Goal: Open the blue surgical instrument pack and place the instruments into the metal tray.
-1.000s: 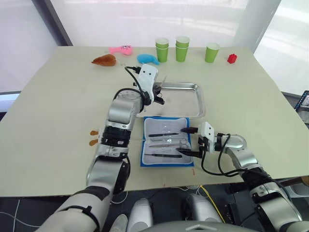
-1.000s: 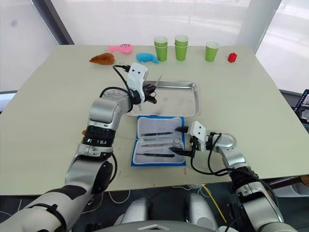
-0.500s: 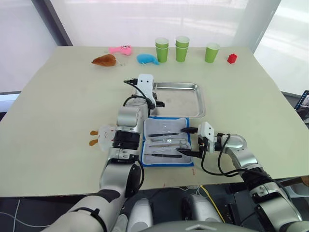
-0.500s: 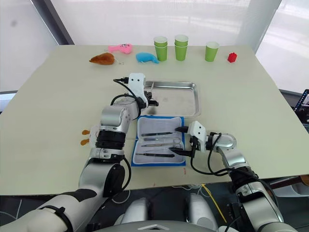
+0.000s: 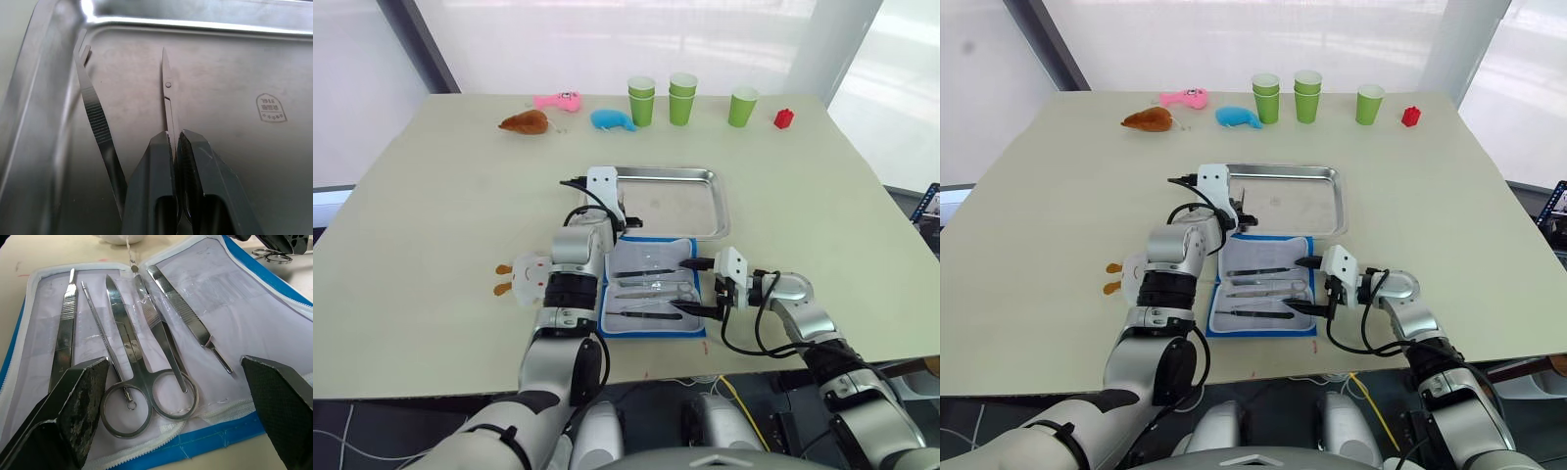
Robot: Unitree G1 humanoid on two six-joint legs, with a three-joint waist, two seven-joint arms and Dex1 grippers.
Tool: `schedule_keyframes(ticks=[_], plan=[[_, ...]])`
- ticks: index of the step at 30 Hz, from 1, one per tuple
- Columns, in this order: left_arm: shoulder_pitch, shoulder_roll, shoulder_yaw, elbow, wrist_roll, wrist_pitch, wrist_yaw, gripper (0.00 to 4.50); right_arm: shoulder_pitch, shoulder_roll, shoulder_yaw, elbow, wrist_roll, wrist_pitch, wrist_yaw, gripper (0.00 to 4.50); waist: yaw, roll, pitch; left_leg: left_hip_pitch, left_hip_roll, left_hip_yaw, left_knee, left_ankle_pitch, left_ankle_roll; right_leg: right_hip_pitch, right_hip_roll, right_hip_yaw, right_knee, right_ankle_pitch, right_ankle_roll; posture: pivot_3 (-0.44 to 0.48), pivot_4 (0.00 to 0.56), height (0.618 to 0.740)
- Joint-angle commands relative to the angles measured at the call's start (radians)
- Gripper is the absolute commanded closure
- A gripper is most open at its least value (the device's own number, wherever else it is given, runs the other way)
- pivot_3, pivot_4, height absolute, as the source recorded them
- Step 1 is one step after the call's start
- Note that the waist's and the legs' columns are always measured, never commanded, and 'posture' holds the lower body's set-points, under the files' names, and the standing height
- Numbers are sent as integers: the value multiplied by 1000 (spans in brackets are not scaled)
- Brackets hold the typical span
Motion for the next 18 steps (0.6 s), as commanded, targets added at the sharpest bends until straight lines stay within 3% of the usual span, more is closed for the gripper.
schedule_keyframes(ticks=[1,5,7,8,14,18], plan=[[-9,-8,7,1,-18,-16,2,4465,85,5,87,146,-86,57,9,0,0,0,0,0,0,0,0,0,0,0,0,0,0,0,0,0,150,740],[-13,-11,13,16,-26,-22,6,4465,85,3,86,143,-85,57,8,0,0,0,0,0,0,0,0,0,0,0,0,0,0,0,0,0,150,740],[-13,-11,12,17,-26,-24,8,3669,85,4,86,143,-85,57,8,0,0,0,0,0,0,0,0,0,0,0,0,0,0,0,0,0,150,740],[-12,-10,11,17,-25,-25,10,3541,85,4,86,143,-86,57,7,0,0,0,0,0,0,0,0,0,0,0,0,0,0,0,0,0,150,740],[-7,4,-7,5,-10,-21,23,788,84,5,88,145,-86,56,9,0,0,0,0,0,0,0,0,0,0,0,0,0,0,0,0,0,150,740],[-3,12,-16,-32,-11,-14,15,788,83,7,90,144,-86,57,10,0,-1,0,0,0,0,0,0,0,0,0,0,0,0,0,0,0,150,740]])
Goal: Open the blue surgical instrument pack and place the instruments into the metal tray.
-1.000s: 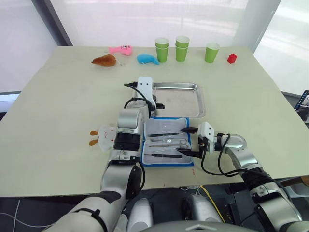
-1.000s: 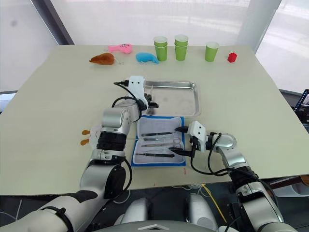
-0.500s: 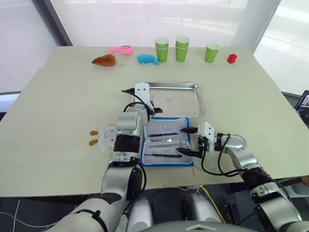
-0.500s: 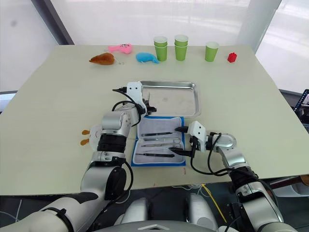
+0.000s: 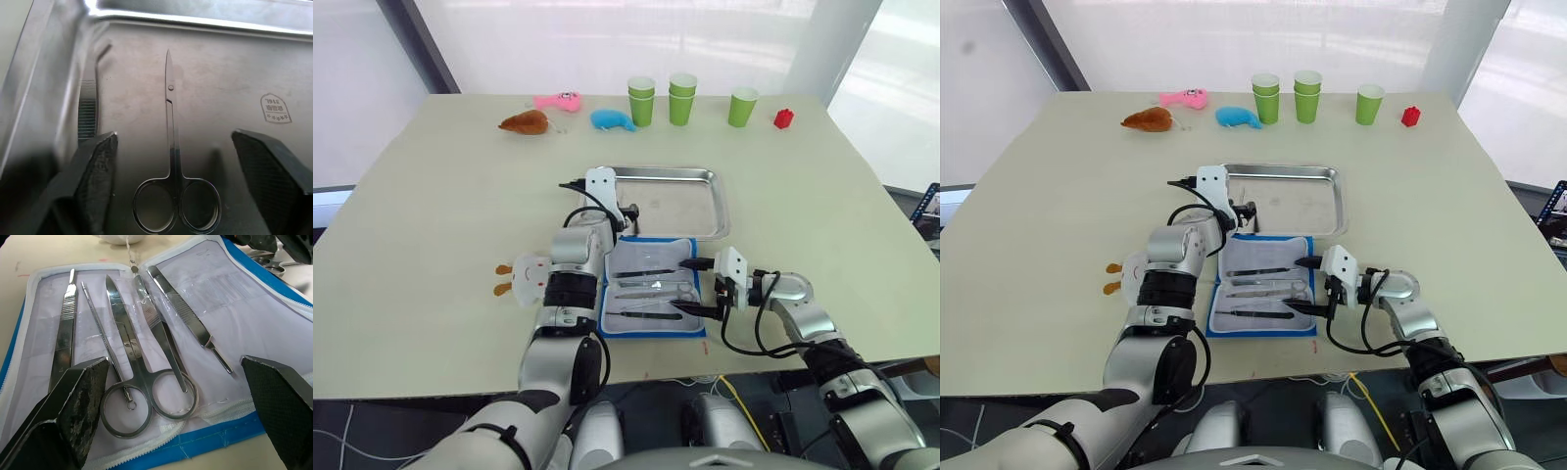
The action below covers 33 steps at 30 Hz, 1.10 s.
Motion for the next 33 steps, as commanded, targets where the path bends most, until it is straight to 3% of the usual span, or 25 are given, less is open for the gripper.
schedule_keyframes(ticks=[1,10,14,20,28,33], plan=[[0,11,-23,-59,4,7,-6,788,83,7,90,144,-86,58,11,0,0,0,0,0,0,0,0,0,0,0,0,0,0,0,0,0,150,740],[0,34,-57,-144,-6,7,-62,788,87,15,92,144,-85,59,9,0,-1,0,0,0,0,0,0,0,0,0,0,0,0,0,0,0,150,740],[13,56,-88,-183,-15,-60,-144,788,88,15,92,143,-84,61,8,0,-1,0,0,0,0,0,0,0,0,0,0,0,0,0,0,0,150,740],[77,118,-84,-271,-103,-176,-350,788,88,17,90,146,-84,58,6,0,-2,1,1,0,0,0,-1,0,-1,0,0,0,0,0,0,0,150,740],[175,385,-149,-323,-185,-250,-776,788,75,23,87,163,-85,52,5,0,-4,4,2,0,0,0,-1,0,-1,-1,0,0,0,0,-1,0,150,740],[221,489,-122,-294,-257,-364,-1003,788,68,24,85,173,-86,46,6,0,-2,2,3,0,0,1,-1,0,-1,-1,-1,0,-1,-2,-4,0,150,740]])
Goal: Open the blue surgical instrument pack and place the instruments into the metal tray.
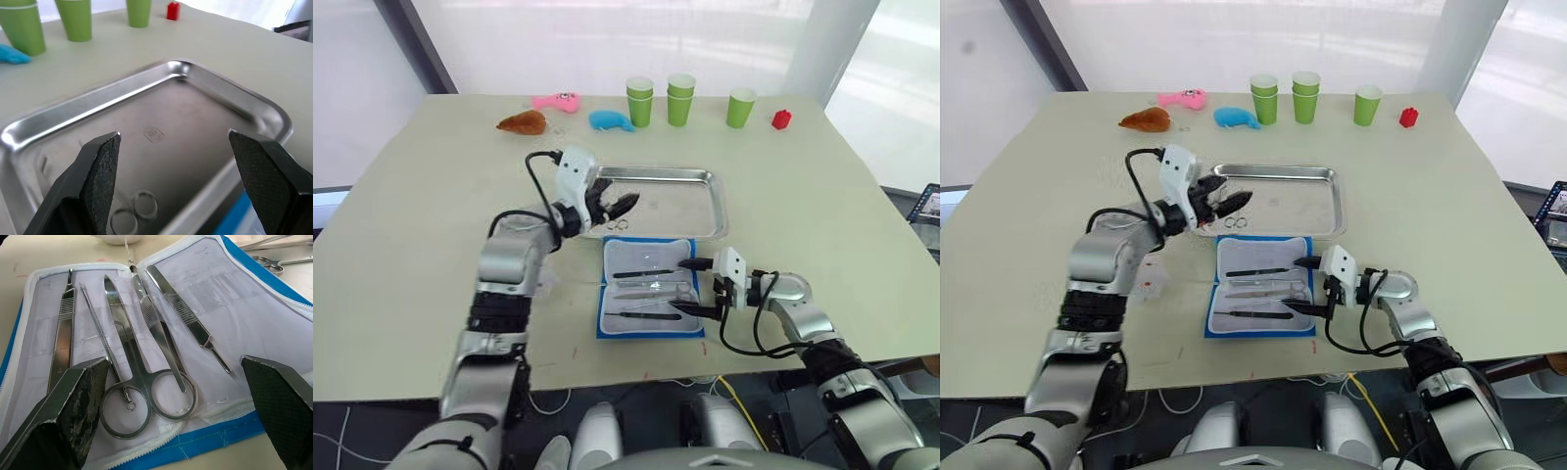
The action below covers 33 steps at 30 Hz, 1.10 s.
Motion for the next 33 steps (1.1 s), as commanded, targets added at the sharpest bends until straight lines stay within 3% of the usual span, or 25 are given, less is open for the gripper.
schedule_keyframes(ticks=[1,4,7,13,16,19,33], plan=[[3,70,23,-9,-54,-115,-185,788,74,12,85,155,-85,49,9,0,-1,-1,0,0,0,0,0,0,0,0,0,0,0,0,0,0,150,740],[18,184,15,29,-81,-212,-425,788,76,3,82,152,-82,46,19,0,-3,0,0,0,0,0,0,0,0,0,1,0,0,0,-1,0,150,740],[15,255,2,68,-88,-280,-577,788,75,-4,79,153,-80,41,30,0,1,0,1,1,1,0,-2,0,0,-1,1,0,0,-1,-2,0,150,740],[-1,316,15,101,-148,-323,-760,788,70,-18,81,143,-67,33,78,0,2,0,1,-1,0,1,-2,0,0,-1,-2,0,-2,-2,-3,0,150,740],[-11,367,-30,95,-208,-308,-781,788,69,-23,84,135,-59,26,116,0,3,-1,1,-3,0,0,-2,0,0,-2,-2,0,-2,-2,-3,0,150,740],[-6,431,-95,86,-252,-335,-781,28,64,-26,82,135,-60,19,132,0,3,-1,1,-2,0,-1,-4,0,1,-2,-1,0,-2,-3,-4,0,150,740],[-46,632,-295,138,-400,-475,-781,28,56,-33,69,147,-58,2,149,0,7,-1,3,-3,0,0,-7,0,1,-4,0,0,-3,-4,-5,0,150,740]])
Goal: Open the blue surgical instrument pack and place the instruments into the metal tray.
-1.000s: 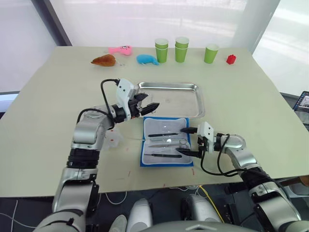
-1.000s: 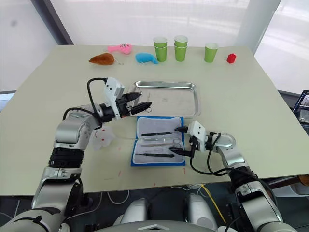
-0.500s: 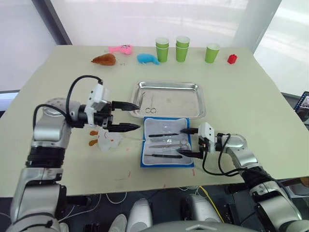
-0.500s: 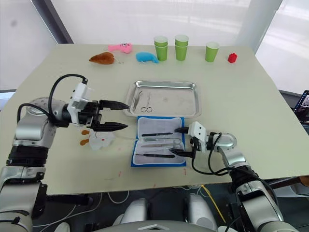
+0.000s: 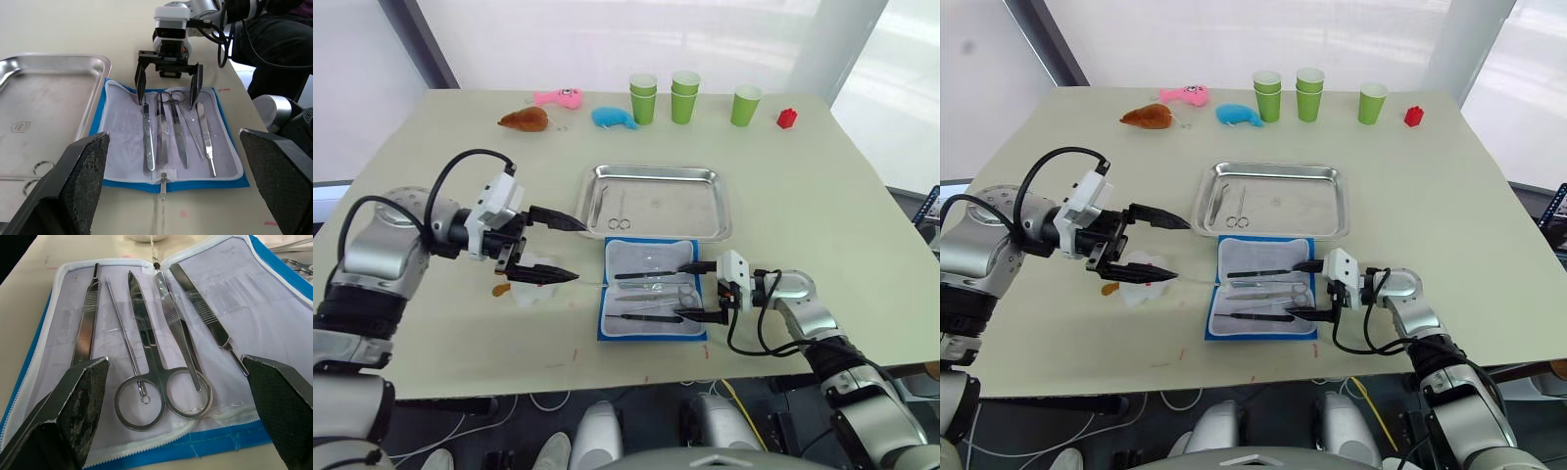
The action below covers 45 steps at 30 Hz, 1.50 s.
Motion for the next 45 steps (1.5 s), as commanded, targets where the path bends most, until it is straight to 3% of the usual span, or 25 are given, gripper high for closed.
schedule_keyframes(ticks=[1,13,45], plan=[[-29,40,-31,10,-45,-51,-51,28,69,-10,70,132,-63,43,39,0,0,0,0,0,0,0,0,0,0,0,0,0,0,0,0,0,150,740],[-32,52,-75,26,-84,-76,-51,28,69,-16,67,126,-62,38,44,0,2,0,0,0,0,1,0,0,0,0,1,0,0,0,0,0,150,740],[-46,-114,-41,101,97,-168,-51,28,53,-52,62,-40,-43,67,47,0,20,10,16,-8,0,2,4,0,0,-8,3,1,4,2,4,0,150,740]])
